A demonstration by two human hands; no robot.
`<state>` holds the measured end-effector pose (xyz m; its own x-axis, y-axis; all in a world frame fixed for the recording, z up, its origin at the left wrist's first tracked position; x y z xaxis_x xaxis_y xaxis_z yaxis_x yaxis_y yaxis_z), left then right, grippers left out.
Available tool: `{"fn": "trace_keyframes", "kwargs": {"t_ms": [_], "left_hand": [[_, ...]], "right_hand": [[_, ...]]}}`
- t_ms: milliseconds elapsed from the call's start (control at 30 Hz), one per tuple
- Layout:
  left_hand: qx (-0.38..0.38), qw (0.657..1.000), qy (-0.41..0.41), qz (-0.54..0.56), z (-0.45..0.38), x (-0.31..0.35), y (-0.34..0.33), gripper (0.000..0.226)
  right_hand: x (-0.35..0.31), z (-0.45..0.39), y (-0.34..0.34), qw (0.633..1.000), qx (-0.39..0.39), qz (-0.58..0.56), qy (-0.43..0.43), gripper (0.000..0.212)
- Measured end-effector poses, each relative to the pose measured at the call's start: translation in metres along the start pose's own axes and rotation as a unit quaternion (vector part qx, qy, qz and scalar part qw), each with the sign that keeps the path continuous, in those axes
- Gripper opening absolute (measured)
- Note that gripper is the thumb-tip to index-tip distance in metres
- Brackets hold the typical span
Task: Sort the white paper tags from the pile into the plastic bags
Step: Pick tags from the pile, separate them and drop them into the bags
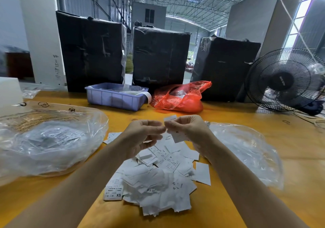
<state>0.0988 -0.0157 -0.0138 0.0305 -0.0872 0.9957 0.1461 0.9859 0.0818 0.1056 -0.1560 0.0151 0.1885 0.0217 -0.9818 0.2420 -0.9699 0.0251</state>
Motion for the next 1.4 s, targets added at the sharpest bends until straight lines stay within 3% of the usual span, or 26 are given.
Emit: {"fn": "trace_keyframes", "kwargs": {"t_ms": [100,200,300,433,533,667,733,833,933,1033,1067,1200,1400], "left_hand": [[-0.026,0.997,-0.041,-0.064,0.0,0.005,0.009,0.05],[-0.094,0.989,-0.062,-0.097,0.0,0.005,0.009,0.049],[-0.151,0.985,-0.061,-0.061,0.002,0.003,0.003,0.042],[-0.173,0.982,-0.066,-0.038,0.004,0.003,-0.005,0.069],[-0.167,0.985,-0.051,-0.007,0.003,-0.001,-0.01,0.053],[-0.168,0.984,-0.033,0.047,0.002,-0.004,-0.012,0.014],[-0.159,0.985,-0.037,0.052,0.0,-0.003,-0.01,0.007],[-0.138,0.988,-0.04,0.056,-0.002,-0.003,-0.005,0.009],[-0.108,0.992,-0.038,0.054,-0.004,-0.003,-0.002,0.02],[-0.081,0.995,-0.043,0.026,-0.004,-0.004,-0.001,0.021],[-0.076,0.996,-0.044,0.021,-0.004,-0.004,-0.001,0.021],[-0.072,0.996,-0.055,0.022,-0.003,-0.003,-0.002,0.018],[-0.075,0.995,-0.059,0.015,-0.002,-0.002,-0.005,0.018]], "right_hand": [[-0.004,0.001,0.002,0.998,-0.031,0.048,-0.007,0.023],[-0.007,0.002,0.001,0.994,-0.067,0.09,-0.013,0.03],[-0.01,0.002,0.001,0.99,-0.086,0.112,-0.011,0.028],[-0.004,0.003,-0.003,0.987,-0.113,0.108,-0.02,0.02],[-0.002,0.003,-0.005,0.989,-0.112,0.097,-0.018,0.019],[-0.003,0.002,-0.004,0.989,-0.119,0.087,-0.003,0.017],[-0.003,0.003,-0.003,0.989,-0.122,0.086,-0.002,0.018],[-0.009,0.001,0.01,0.994,-0.053,0.098,0.019,0.035],[-0.024,-0.002,0.03,0.995,0.04,0.064,0.066,0.018],[-0.026,-0.004,0.035,0.995,0.067,-0.042,0.057,0.059],[-0.025,-0.003,0.031,0.994,0.067,-0.076,0.05,0.06],[-0.022,-0.002,0.017,0.988,0.067,-0.132,0.05,0.018],[-0.018,0.0,0.012,0.974,0.131,-0.14,0.119,0.012]]}}
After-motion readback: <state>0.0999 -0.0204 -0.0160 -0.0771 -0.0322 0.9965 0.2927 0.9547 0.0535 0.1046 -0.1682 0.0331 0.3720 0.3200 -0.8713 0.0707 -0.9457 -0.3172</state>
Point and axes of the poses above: each hand's wrist, its own z-axis away from the middle knuckle, its own y-axis out of the back of the hand, x = y × z, the point moved 6 cm from there along -z, towards the middle knuckle, and after that the axes turned 12 degrees about -z, right-handed, at the moved point
